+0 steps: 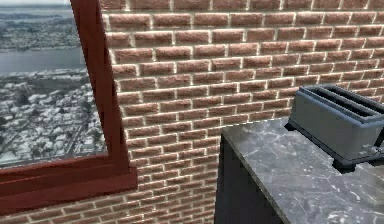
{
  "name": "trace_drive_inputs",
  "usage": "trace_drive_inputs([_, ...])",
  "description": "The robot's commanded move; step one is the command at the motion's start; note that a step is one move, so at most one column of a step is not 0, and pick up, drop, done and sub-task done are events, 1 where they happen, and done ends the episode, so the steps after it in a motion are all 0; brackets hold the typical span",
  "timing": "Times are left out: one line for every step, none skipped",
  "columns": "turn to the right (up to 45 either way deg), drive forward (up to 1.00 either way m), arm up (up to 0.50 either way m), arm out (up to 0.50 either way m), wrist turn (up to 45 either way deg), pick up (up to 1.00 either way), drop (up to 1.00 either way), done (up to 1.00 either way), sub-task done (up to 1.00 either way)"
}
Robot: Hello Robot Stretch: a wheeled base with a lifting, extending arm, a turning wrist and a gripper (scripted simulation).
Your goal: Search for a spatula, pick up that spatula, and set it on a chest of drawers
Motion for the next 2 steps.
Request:
trace_drive_inputs([0.0, 0.00, 0.00, 0.00, -45.0, 0.00, 0.00, 0.00, 0.00])
trace_drive_inputs([0.0, 0.00, 0.00, 0.00, -45.0, 0.00, 0.00, 0.00, 0.00])
